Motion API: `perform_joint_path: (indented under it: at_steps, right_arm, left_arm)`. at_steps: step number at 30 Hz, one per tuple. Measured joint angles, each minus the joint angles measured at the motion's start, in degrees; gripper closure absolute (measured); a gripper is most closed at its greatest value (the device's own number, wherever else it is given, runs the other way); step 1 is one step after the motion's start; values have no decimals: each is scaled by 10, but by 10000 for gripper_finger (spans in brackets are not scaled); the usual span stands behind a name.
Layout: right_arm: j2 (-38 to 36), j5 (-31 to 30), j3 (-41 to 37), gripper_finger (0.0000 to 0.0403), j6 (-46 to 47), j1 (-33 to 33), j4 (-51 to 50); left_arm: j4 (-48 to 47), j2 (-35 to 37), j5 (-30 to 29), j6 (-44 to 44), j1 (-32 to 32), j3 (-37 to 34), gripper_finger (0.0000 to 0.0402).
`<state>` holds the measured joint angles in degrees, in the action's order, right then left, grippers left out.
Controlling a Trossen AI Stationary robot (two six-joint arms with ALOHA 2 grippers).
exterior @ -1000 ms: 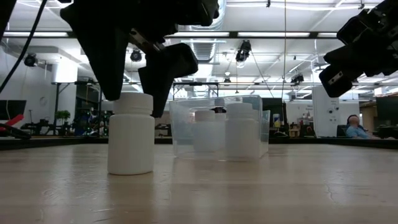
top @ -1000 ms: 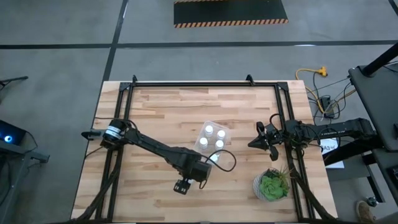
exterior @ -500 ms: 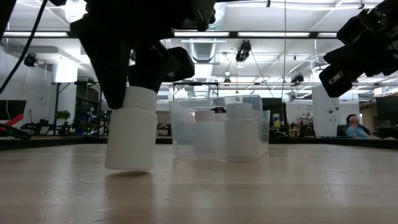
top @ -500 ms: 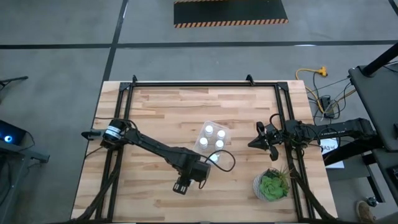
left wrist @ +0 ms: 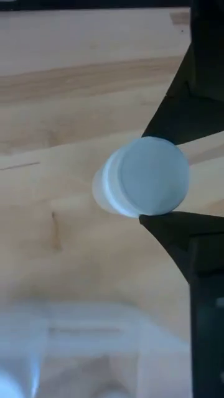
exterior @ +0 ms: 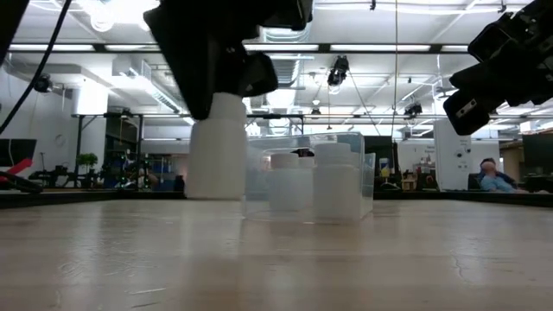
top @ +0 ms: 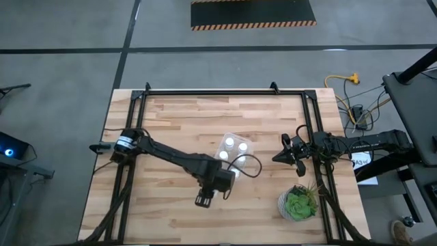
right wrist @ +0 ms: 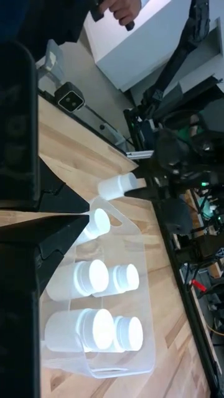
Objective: Pick and place pill bottles into a basket
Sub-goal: Put the medicine bottle into the transparent bin
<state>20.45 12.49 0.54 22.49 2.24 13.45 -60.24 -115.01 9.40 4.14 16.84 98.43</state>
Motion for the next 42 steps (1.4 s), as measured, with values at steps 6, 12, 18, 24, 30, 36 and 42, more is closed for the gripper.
perform_joint_path:
  at_steps: [6,12,18,24,30,36,42]
  right_arm:
    - [0,0,0,394,0,0,0]
    - [0,0,0,394,0,0,0]
    - [0,0,0,394,0,0,0]
    - [0,0,0,394,-2,0,0]
    - [0,-1,0,394,-4,0,0]
    - [0,-1,0,394,-4,0,0]
    - [0,-4,0,394,-3,0,0]
  left_arm:
    - [-55,7,-9,-1,-27,47,263]
    - [-66,17,-14,-14,-59,85,263]
    - [-70,36,-29,-36,-93,95,263]
    - [-99,44,-37,-82,-122,94,263]
    - [-98,40,-37,-130,-127,89,263]
    - [-97,37,-43,-155,-128,75,263]
    - [-90,37,-53,-156,-128,71,263]
